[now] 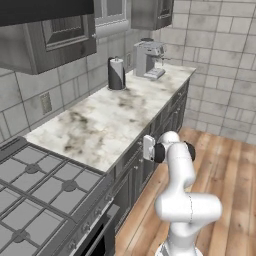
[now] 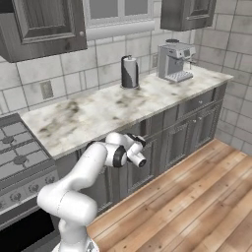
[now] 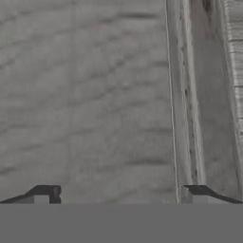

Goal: Take a straw from the drawer in front and place it inside the glass cup on the dining counter.

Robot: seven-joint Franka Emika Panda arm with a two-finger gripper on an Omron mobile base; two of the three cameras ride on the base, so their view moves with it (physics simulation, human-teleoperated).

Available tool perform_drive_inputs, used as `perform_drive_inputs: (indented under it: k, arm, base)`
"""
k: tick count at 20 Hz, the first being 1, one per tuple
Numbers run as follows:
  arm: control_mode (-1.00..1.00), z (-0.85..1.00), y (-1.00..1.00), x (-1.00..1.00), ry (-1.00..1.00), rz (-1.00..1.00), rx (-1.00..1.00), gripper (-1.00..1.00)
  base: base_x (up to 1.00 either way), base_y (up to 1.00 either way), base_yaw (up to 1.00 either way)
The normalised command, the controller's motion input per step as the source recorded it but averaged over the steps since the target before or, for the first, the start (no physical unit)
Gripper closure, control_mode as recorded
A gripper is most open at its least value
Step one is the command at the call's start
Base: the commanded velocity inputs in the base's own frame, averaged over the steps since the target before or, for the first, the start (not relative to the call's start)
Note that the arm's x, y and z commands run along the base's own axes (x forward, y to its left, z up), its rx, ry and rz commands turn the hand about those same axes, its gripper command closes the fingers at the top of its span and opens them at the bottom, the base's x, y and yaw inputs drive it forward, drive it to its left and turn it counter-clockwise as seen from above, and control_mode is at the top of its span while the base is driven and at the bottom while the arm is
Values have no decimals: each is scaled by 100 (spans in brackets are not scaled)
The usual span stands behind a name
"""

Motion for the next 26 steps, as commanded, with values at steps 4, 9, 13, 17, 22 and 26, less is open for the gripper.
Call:
perform_drive_inputs:
  k: [4,9,13,17,22,26]
  arm:
    - [-100,-7,46,-10,0,0,0,-100]
    - [-100,0,50,-28,0,0,0,-100]
    - [-100,2,51,-13,0,0,1,-100]
    - [-100,8,62,-4,0,0,0,100]
    - [-100,0,23,-73,-4,0,0,100]
    - [-100,0,0,-100,-8,0,0,100]
  base:
    - [0,0,0]
    - [0,0,0]
    - [0,0,0]
    - [0,0,0]
    - [0,0,0]
    - [0,0,0]
